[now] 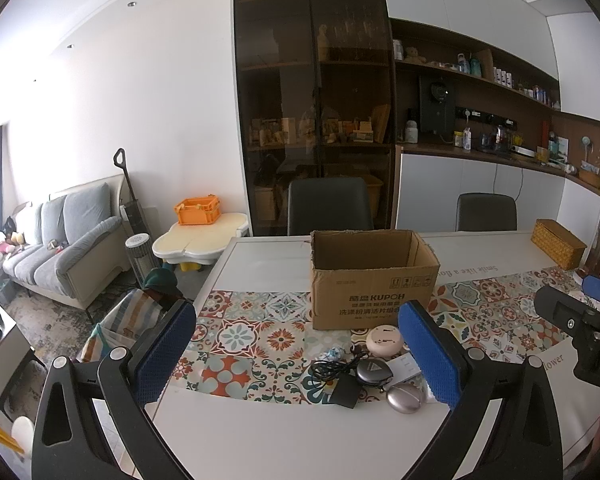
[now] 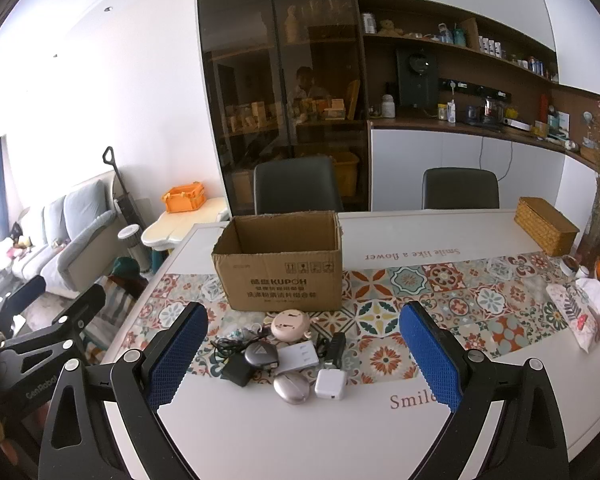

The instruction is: Organize rigid objects

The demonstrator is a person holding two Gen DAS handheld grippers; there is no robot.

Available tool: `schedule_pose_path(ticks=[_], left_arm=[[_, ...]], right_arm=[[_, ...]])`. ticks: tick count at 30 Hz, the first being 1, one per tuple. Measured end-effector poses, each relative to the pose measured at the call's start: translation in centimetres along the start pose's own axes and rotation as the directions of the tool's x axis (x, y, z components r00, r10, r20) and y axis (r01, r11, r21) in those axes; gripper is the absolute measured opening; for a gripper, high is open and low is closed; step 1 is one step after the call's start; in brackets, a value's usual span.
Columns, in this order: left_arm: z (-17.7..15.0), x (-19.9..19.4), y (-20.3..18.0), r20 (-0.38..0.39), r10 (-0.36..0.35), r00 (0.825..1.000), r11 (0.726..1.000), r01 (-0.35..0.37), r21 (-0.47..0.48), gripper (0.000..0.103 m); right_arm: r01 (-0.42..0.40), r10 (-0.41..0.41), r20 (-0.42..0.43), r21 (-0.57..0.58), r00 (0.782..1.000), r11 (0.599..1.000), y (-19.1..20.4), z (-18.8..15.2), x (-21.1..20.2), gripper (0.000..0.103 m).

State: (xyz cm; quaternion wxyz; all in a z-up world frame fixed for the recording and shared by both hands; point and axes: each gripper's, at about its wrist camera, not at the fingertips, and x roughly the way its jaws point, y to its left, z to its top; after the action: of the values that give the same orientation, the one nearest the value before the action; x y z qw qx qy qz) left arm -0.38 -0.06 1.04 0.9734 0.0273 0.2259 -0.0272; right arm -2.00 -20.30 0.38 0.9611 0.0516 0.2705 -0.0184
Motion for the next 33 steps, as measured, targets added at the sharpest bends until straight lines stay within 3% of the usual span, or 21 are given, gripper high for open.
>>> schedule_pose_path(ticks=[8,18,25,33], left_arm=[[-0.5,0.9,0.2,-0.029,0.002,1.0,1.0,-0.001,0.005,0.103],[-2.7,5.6,-1.6,-0.158,-0.002,0.987,1.0,0.003,0.003,0.103],[-4.8,8.4,-3.5,-0.253,0.007,0.967,1.0,0.001,0.031,0.103],[-7.4,12.2,-4.6,-0.379,0.029,0.925,0.999,-0.015,0.041,0.103]], right_arm=[[-0.007,0.007,-0.019,0.002,1.0,1.0,0.3,-0.5,1.3,0.097],[0.022,-0.02,-0.121,0.01,0.992,1.0,-1.3,-1.7,4.2,0.097],[0.023,-0.014,-0.241,0.035,0.971,0.999,-3.4,-3.6,8.1,0.097],[0.029,-0.02,-0.347,0.022,0.938,0.999,-4.1,-5.6,13.0,0.097]])
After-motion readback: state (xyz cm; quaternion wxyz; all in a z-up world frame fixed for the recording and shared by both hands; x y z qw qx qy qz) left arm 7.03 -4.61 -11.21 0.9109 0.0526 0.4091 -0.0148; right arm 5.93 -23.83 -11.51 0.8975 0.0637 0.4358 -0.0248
